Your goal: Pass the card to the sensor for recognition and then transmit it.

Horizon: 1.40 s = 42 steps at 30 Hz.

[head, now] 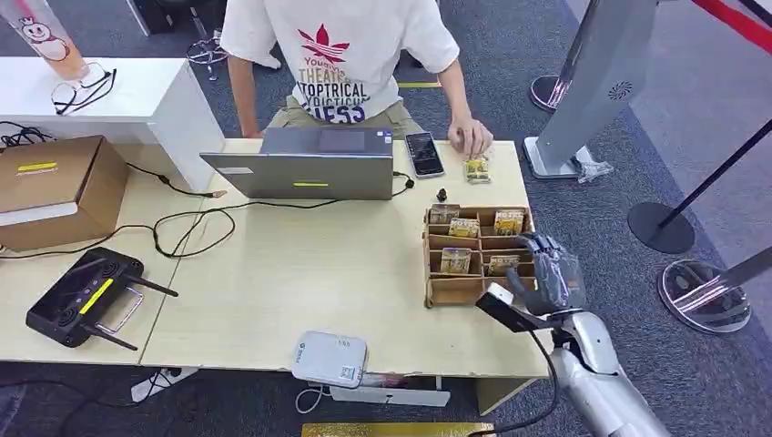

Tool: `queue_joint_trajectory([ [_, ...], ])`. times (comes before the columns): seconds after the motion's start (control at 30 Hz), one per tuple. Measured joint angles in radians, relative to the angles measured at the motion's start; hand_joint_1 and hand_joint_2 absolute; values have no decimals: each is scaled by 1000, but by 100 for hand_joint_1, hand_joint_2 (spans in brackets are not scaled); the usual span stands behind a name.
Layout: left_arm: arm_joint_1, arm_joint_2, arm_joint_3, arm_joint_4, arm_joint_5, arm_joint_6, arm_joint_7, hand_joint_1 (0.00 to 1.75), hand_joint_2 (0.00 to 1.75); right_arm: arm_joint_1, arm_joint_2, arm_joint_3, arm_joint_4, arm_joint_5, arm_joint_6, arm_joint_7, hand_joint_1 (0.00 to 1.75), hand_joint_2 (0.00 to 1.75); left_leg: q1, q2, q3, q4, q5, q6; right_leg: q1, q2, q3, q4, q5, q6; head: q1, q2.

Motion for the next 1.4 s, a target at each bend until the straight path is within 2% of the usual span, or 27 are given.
queue_joint_trajectory([
  [0.2, 0, 0, 0, 0, 2, -2, 0, 0, 0, -28, -22, 32, 5, 18, 51, 31, 73, 175, 0, 0, 1, 0, 0, 0, 0, 0, 1, 0, 0, 0, 0, 0],
  [0.27, 0, 0, 0, 0, 3, -3, -8, 0, 0, -35, -33, 41, 4, 26, 71, 41, 79, 175, 0, 0, 1, 0, 0, 0, 0, 0, 1, 0, 0, 0, 0, 0],
  [0.3, 1, 0, 0, 0, 3, -5, -13, 0, 0, -38, -41, 46, 3, 29, 83, 47, 84, 175, 0, 0, 1, 0, 0, 0, 0, 0, 2, 0, 0, 0, 0, 0],
  [0.33, 2, 1, 0, 0, 3, -6, -16, 0, 0, -41, -48, 53, 0, 30, 97, 52, 103, 175, 0, 0, 1, 0, 0, 0, 0, 0, 2, 0, 0, 0, 0, 0],
  [0.4, 4, 3, 1, 0, 5, -7, -23, 0, 0, -47, -64, 63, -7, 30, 119, 60, 131, 175, 0, 0, 2, 0, 0, 0, 0, 0, 2, 0, 0, 0, 0, 0],
  [0.6, 11, 9, 8, 0, 10, -6, -24, 0, 0, -59, -84, 88, -18, 32, 151, 80, 133, 175, 0, 0, 2, 0, 0, 0, 0, 0, 2, 0, 0, 0, 0, 0],
  [0.7, 13, 9, 14, 0, 13, -6, -26, 0, 0, -65, -87, 93, -21, 32, 162, 87, 126, 175, 0, 0, 2, 0, 0, 0, 0, 0, 2, 0, 0, 0, 0, 0],
  [0.73, 13, 9, 16, 0, 15, -6, -27, 0, 0, -68, -88, 95, -21, 32, 169, 88, 133, 175, 0, 0, 2, 0, 0, 0, 0, 0, 2, 0, 0, 0, 0, 0],
  [0.83, 14, 9, 17, 0, 15, -4, -31, 0, 0, -74, -93, 103, -23, 32, 184, 92, 136, 175, 0, 0, 2, 0, 0, 0, 0, 0, 2, 0, 0, 0, 0, 0],
  [1.13, 14, 11, 18, 0, 14, -2, -16, 0, 0, -81, -106, 118, -34, 32, 211, 103, 136, 175, 0, 0, 2, 0, 0, 0, 0, 0, 2, 0, 0, 0, 0, 0],
  [1.3, 14, 13, 18, 0, 11, -9, -10, 0, 0, -92, -107, 124, -34, 29, 247, 111, 141, 175, 0, 0, 2, 0, 0, 0, 0, 0, 2, 0, 0, 0, 0, 0],
  [1.4, 13, 14, 18, 0, 10, -10, -5, 0, 0, -102, -112, 128, -34, 19, 282, 114, 138, 175, 0, 0, 2, 0, 0, 0, 0, 0, 2, 0, 0, 0, 0, 0],
])
